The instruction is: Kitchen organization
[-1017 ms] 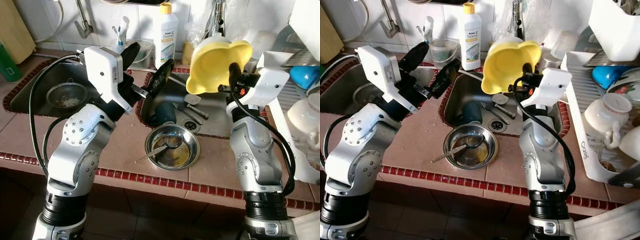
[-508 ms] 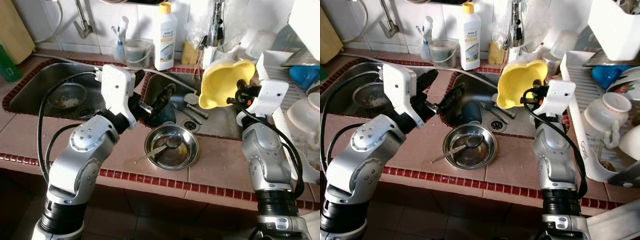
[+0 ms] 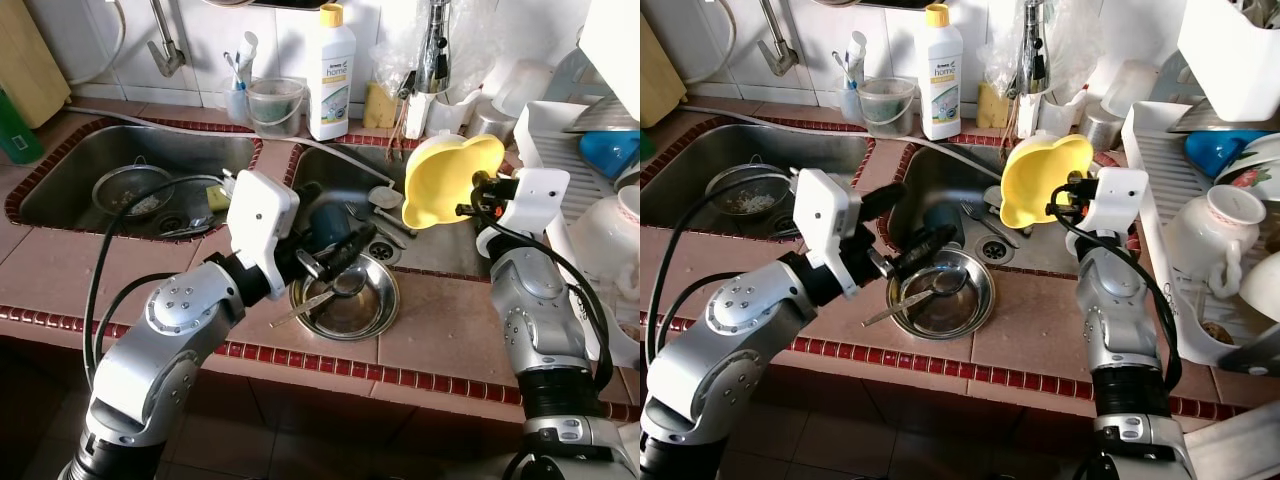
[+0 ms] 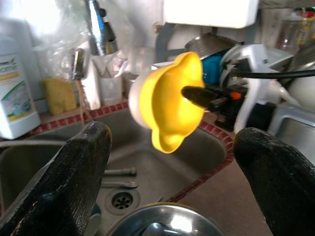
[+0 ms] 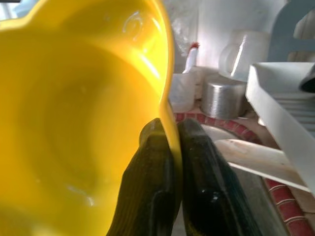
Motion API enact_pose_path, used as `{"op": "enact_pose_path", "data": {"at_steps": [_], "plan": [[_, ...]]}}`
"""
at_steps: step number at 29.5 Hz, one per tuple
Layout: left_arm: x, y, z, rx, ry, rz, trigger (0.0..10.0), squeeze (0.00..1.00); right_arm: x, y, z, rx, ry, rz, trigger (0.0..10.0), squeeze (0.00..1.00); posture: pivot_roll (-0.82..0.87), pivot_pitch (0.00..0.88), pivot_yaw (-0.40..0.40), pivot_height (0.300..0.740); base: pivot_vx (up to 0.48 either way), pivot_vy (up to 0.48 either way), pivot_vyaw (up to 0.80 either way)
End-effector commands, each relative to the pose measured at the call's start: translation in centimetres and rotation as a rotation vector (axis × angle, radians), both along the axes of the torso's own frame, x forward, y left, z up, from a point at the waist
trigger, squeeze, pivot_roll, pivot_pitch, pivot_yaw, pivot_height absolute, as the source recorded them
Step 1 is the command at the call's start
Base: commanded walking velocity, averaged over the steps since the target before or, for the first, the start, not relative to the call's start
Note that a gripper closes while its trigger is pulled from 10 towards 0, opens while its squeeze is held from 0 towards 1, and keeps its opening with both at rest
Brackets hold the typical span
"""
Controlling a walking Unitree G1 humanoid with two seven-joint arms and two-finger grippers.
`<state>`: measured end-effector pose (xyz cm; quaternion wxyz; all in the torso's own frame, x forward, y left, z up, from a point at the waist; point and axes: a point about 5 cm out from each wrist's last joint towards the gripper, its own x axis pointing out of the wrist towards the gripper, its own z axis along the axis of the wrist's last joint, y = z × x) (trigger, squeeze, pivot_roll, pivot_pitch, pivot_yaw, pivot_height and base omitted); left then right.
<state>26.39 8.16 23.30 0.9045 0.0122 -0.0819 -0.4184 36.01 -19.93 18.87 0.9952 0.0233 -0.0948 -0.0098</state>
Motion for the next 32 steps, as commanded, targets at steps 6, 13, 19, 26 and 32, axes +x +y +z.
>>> {"op": "enact_pose_path", "data": {"at_steps": [6,13,19,26,32], "plan": [[-1.2,-0.6,-0.2,0.021,0.0,-0.03,10.0,0.0,0.6,-0.3,0.0,-0.03,0.02,0.044,10.0,0.0,-0.07,0.206,0.01,0.74,0.0,0.0,0.0],[-2.1,-1.0,0.1,0.004,0.005,-0.035,10.0,0.0,1.0,0.6,-0.8,-0.1,0.058,0.135,10.0,0.0,-0.05,0.237,-0.007,0.74,0.0,0.0,0.0],[-2.7,-1.1,-0.1,0.017,0.011,-0.037,10.0,0.0,1.3,1.1,-1.1,-0.155,0.075,0.189,10.0,0.0,-0.05,0.261,-0.016,0.74,0.0,0.0,0.0],[-3.4,-1.4,0.1,-0.006,0.033,-0.037,10.0,0.0,1.7,1.7,-1.1,-0.2,0.08,0.249,10.0,0.0,-0.05,0.289,-0.019,0.74,0.0,0.0,0.0],[-3.8,-1.5,0.0,-0.011,0.049,-0.045,10.0,0.0,2.1,1.3,-0.8,-0.254,0.075,0.26,10.0,0.0,-0.05,0.305,-0.017,0.74,0.0,0.0,0.0]]}}
